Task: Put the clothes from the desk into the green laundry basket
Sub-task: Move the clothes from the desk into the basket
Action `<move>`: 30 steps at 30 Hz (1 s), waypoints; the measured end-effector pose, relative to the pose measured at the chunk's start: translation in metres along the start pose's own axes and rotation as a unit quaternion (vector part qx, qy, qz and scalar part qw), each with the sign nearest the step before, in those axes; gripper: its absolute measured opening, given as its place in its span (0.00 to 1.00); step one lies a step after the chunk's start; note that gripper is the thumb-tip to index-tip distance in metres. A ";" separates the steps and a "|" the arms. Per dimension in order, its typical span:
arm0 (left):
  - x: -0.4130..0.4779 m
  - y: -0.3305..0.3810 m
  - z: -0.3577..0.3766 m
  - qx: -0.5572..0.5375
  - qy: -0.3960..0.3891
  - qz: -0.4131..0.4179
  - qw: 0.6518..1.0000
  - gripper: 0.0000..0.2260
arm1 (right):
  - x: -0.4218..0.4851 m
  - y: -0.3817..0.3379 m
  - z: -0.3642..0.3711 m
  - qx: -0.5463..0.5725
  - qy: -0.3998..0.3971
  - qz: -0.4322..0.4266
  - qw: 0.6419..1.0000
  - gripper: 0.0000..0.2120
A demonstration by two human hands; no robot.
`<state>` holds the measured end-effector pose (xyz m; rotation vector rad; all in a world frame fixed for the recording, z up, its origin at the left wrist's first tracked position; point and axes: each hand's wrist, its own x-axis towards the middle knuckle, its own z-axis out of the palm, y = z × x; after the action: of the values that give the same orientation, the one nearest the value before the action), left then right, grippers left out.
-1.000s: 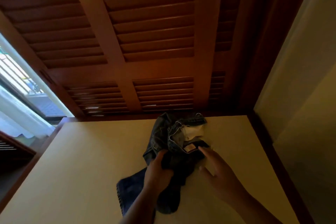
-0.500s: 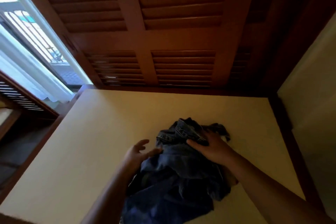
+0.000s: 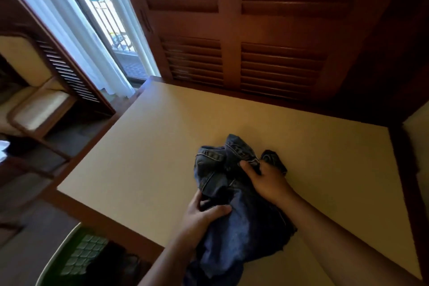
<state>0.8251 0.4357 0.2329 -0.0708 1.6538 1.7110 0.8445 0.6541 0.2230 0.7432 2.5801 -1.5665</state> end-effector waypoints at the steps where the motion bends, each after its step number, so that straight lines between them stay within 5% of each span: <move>1: -0.007 0.002 -0.009 -0.010 0.012 0.011 1.000 0.31 | -0.003 -0.010 0.009 0.013 -0.002 -0.015 1.000 0.28; 5: -0.039 0.007 -0.056 -0.029 0.062 0.064 0.996 0.29 | -0.008 -0.048 0.055 0.058 -0.015 -0.071 0.996 0.32; 20: -0.213 -0.035 -0.246 -0.003 0.368 0.170 0.914 0.35 | -0.102 -0.221 0.285 0.078 -0.227 -0.262 0.935 0.04; 25: -0.226 -0.075 -0.296 0.033 0.367 0.095 0.925 0.39 | -0.115 -0.215 0.350 0.021 -0.275 -0.285 0.918 0.10; 30: -0.217 -0.107 -0.331 0.131 0.282 -0.086 0.947 0.35 | -0.127 -0.187 0.385 -0.111 -0.314 -0.241 0.912 0.19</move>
<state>0.8924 0.0327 0.1999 -0.6087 2.2006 1.3957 0.7970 0.2104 0.2230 -0.4011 2.4422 -1.2605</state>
